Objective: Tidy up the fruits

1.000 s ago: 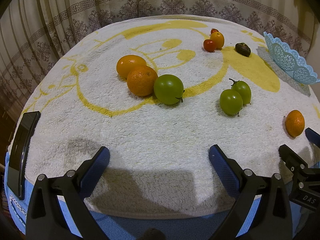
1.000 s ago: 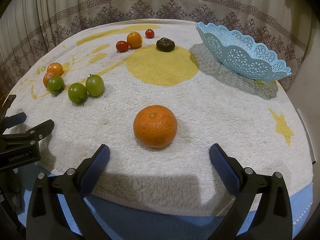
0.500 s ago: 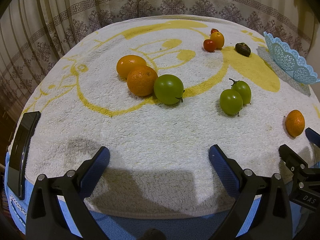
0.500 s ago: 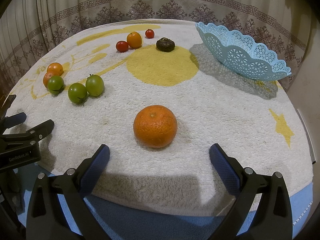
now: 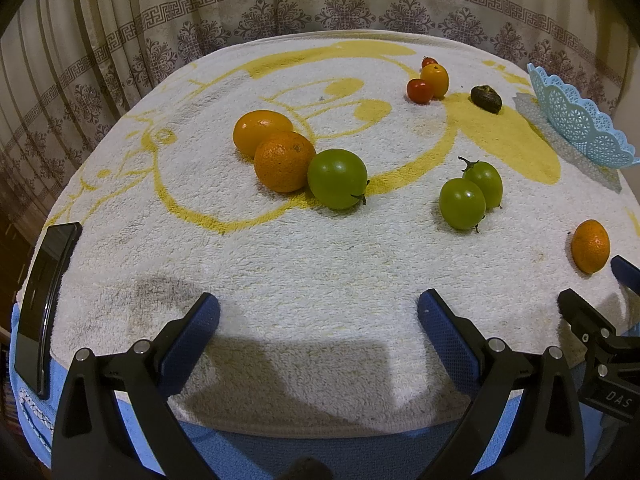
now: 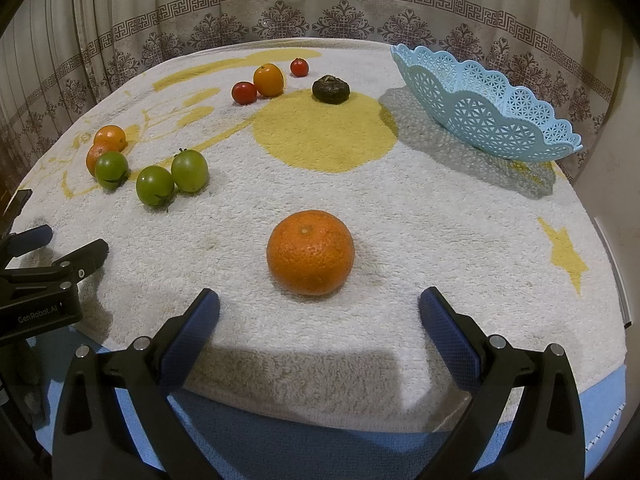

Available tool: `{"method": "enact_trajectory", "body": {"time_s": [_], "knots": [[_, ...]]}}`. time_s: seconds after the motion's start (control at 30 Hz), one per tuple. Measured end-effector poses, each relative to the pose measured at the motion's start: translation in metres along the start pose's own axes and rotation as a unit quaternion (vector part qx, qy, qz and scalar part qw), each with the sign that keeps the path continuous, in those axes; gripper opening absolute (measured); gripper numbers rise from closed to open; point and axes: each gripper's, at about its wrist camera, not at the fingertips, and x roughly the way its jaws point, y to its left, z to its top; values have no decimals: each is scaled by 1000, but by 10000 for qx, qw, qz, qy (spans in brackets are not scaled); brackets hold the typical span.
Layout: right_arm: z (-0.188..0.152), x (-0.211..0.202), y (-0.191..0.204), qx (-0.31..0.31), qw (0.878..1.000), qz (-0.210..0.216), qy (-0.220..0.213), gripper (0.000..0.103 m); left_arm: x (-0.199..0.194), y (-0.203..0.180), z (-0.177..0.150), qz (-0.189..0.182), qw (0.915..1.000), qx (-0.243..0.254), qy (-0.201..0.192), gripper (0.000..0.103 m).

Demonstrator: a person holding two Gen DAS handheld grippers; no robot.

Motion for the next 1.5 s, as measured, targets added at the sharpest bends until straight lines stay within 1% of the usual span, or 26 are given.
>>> {"method": "enact_trajectory", "body": {"time_s": [0.27,0.5,0.67,1.17,1.27,1.4,1.5], "knots": [[-2,-1,0,-13,10000,17,24,101,0,-1,-2,6,10000,0,0,98],[4,3,0,-28,10000,41,68,101,0,3,-1,1,10000,-46,17,98],[2,2,1,-55,9999,47,89,101,0,2,0,60,10000,-64,43,98],[3,2,-1,-73,9999,107,106,101,0,4,-1,-23,9999,-118,28,98],[2,-1,-3,-71,9997,211,93,101,-1,8,-1,-198,9996,-186,6,98],[2,-9,-8,26,9989,470,-11,101,-9,16,-1,-668,9973,-273,-147,98],[2,-13,-8,-17,9986,518,-58,101,-14,19,0,-827,9957,-327,-264,98]]}}
